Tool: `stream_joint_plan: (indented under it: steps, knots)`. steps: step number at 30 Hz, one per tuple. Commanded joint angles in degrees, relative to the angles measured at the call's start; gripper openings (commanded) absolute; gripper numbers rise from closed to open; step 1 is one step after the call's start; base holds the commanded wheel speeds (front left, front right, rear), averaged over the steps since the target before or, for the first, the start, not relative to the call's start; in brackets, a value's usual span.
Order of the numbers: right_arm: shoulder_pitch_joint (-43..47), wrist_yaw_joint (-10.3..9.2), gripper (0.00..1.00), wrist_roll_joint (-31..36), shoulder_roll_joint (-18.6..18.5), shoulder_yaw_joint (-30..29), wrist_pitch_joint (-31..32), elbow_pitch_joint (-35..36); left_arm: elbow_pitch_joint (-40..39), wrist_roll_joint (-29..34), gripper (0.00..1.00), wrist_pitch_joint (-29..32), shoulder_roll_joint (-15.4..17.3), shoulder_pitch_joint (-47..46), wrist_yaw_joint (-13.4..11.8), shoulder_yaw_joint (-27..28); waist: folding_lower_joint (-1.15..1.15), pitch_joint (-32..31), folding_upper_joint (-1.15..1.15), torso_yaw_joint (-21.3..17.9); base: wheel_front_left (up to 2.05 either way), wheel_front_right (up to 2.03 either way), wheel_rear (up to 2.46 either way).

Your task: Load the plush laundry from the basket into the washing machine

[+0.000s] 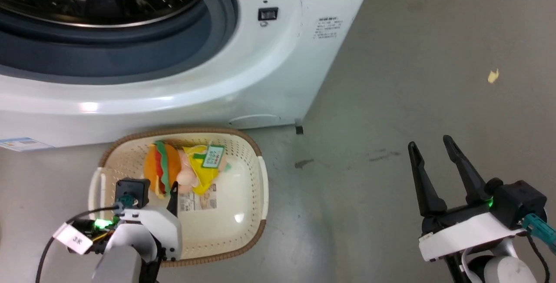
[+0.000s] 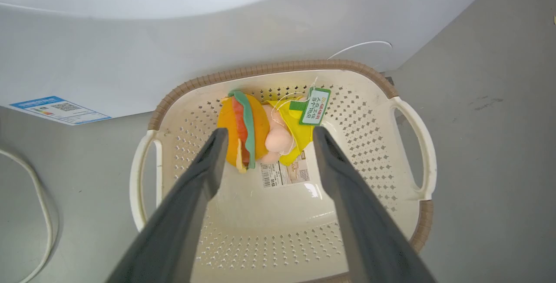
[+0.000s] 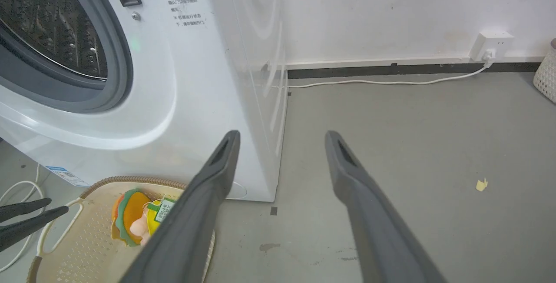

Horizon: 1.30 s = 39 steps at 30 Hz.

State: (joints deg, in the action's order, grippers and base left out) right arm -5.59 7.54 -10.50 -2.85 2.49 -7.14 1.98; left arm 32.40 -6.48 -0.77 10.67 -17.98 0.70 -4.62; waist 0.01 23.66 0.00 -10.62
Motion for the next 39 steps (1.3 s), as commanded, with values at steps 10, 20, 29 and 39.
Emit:
stream_joint_plan:
  steps: [10,20,29,39]
  knots:
    - [-3.3,-0.03,1.0,-2.0,0.0,0.5,-1.6,1.6,7.7,-1.2,1.0,1.4,2.2,-7.3,1.0,-2.0,-0.01,6.2,0.0,-1.6,0.0,0.0,0.0]
    - [-5.0,-0.04,1.0,-3.4,0.0,1.1,-2.8,2.9,14.0,-2.5,1.0,2.2,4.9,-13.5,1.0,-3.2,-0.01,11.4,0.0,-2.4,0.0,0.0,0.0]
    - [-6.3,-0.04,1.0,-4.6,0.0,1.6,-3.8,3.4,18.7,-3.6,1.0,1.9,7.6,-18.9,1.3,-4.1,-0.01,15.4,0.0,-3.5,0.0,0.0,0.0]
    - [-7.9,-0.04,1.0,-6.3,0.0,2.4,-4.9,4.3,24.8,-4.7,1.0,3.1,10.1,-26.1,0.5,-5.8,-0.01,20.8,0.0,-5.1,0.0,0.0,0.0]
